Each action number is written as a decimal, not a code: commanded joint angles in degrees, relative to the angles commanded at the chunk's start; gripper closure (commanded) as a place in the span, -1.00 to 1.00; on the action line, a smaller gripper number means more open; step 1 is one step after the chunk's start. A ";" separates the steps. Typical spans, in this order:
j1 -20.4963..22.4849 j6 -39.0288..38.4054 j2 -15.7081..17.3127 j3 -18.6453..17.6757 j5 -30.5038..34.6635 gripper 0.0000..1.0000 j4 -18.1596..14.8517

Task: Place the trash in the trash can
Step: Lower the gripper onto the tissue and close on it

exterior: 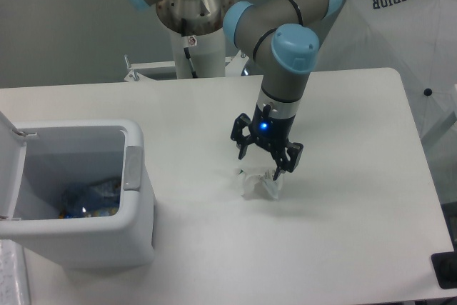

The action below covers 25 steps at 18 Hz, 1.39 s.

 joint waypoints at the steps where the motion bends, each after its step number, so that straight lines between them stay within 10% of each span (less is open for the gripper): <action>1: -0.09 -0.09 -0.27 0.00 0.09 -0.83 -0.09; 13: -0.70 -0.97 -1.85 -1.49 0.62 -0.75 0.44; 25: -1.40 -5.80 -2.38 -1.23 0.53 0.59 0.62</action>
